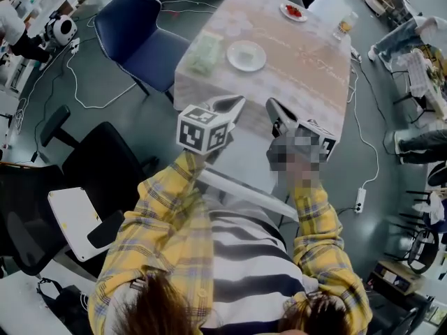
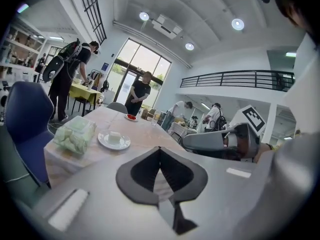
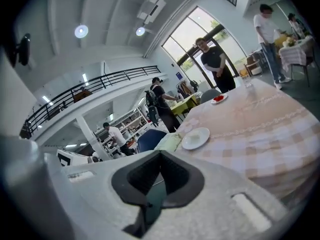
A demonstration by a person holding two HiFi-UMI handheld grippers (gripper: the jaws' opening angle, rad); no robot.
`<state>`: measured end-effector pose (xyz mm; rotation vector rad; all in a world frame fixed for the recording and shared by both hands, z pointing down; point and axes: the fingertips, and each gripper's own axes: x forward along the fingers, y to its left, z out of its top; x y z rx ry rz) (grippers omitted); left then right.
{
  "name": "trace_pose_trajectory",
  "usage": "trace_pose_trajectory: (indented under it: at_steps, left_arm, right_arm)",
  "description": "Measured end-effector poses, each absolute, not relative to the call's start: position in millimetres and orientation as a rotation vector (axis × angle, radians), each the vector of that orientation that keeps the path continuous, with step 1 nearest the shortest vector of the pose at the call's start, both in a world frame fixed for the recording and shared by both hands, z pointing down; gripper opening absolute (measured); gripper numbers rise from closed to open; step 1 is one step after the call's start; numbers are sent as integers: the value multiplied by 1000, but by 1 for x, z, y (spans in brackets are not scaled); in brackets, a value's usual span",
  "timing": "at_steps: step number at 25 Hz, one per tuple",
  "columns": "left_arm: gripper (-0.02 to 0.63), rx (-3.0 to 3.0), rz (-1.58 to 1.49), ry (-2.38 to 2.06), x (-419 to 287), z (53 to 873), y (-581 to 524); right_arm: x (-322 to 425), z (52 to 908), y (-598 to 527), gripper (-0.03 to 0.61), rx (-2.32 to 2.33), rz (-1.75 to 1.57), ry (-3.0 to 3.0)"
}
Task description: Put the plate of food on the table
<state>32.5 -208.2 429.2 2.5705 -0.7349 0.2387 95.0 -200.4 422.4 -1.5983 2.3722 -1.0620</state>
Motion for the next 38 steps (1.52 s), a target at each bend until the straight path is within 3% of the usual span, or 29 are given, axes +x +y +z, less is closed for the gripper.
trace_pose_trajectory:
  at_steps: [15, 38]
  left_arm:
    - [2, 2602, 93, -708, 26, 419, -158]
    - [2, 2640, 178, -633, 28, 424, -151]
  right_arm:
    - [98, 440, -135, -2, -1717, -898, 2404]
    - [89, 437, -139, -2, -1799, -815, 2445]
